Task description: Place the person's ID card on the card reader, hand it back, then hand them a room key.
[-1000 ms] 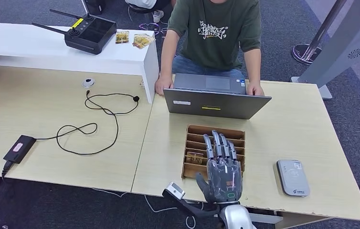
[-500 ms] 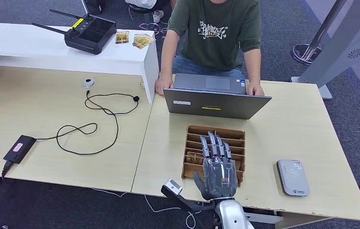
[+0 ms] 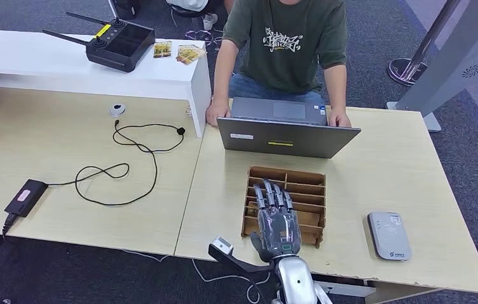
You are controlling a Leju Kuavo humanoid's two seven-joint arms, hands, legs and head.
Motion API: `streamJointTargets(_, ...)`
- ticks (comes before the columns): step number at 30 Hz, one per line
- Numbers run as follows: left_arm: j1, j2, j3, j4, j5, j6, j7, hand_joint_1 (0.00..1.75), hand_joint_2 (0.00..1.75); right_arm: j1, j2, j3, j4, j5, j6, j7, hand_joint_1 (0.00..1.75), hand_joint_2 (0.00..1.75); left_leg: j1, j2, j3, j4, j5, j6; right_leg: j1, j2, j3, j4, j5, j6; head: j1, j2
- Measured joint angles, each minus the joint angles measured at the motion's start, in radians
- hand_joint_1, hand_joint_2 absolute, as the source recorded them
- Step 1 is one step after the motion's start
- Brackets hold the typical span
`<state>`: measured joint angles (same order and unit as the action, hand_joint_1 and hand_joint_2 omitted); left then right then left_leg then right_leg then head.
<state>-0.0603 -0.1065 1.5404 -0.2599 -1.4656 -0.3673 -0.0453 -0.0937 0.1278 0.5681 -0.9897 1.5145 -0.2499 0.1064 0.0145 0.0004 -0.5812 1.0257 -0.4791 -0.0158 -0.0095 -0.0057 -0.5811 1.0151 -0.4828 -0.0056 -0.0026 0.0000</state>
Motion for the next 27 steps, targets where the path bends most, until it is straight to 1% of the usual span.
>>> streamJointTargets(6,-0.001,0.002,0.0,0.001,0.0,-0.001,0.0,0.0,0.0,-0.03,0.035,-0.003,0.072,0.007,0.0,-0.009,0.0,1.75,0.0,-0.001,0.0,0.0,0.0,0.0,0.0,0.0,0.0,0.0,0.0,0.0,0.0,0.0)
streamJointTargets(11,-0.001,0.005,0.0,0.004,0.0,-0.002,0.0,0.0,0.0,-0.051,0.045,-0.004,0.116,0.016,-0.004,-0.01,0.0,1.75,0.0,0.0,0.0,0.0,0.0,0.0,0.0,0.0,0.0,0.0,0.0,0.0,0.0,0.0)
streamJointTargets(14,-0.001,0.007,0.0,0.004,0.001,-0.003,0.0,0.0,0.0,-0.058,0.049,-0.004,0.131,0.021,-0.003,0.002,0.0,1.75,0.0,0.0,0.0,0.0,0.0,0.0,0.0,0.0,0.0,0.0,0.0,0.0,0.0,0.0)
streamJointTargets(18,-0.001,0.007,0.0,0.005,0.006,-0.004,0.002,0.0,0.0,-0.06,0.05,-0.004,0.139,0.024,0.009,0.05,0.0,1.75,0.0,0.0,0.0,0.0,0.0,0.0,0.0,0.0,0.0,0.0,0.0,0.0,0.0,0.0)
streamJointTargets(23,-0.001,0.007,0.0,0.005,0.017,-0.004,0.006,0.0,0.0,-0.061,0.042,0.024,0.122,0.025,0.079,0.14,0.0,1.75,0.0,0.0,0.0,0.0,0.0,0.0,0.0,0.0,0.0,0.0,0.0,0.0,0.0,0.0)
streamJointTargets(27,-0.001,0.007,0.0,0.005,0.026,-0.004,0.009,0.0,0.0,-0.059,0.028,0.061,0.089,0.025,0.122,0.179,0.0,1.75,0.0,0.0,0.0,0.0,0.0,0.0,0.0,0.0,0.0,0.0,0.0,0.0,0.0,0.0)
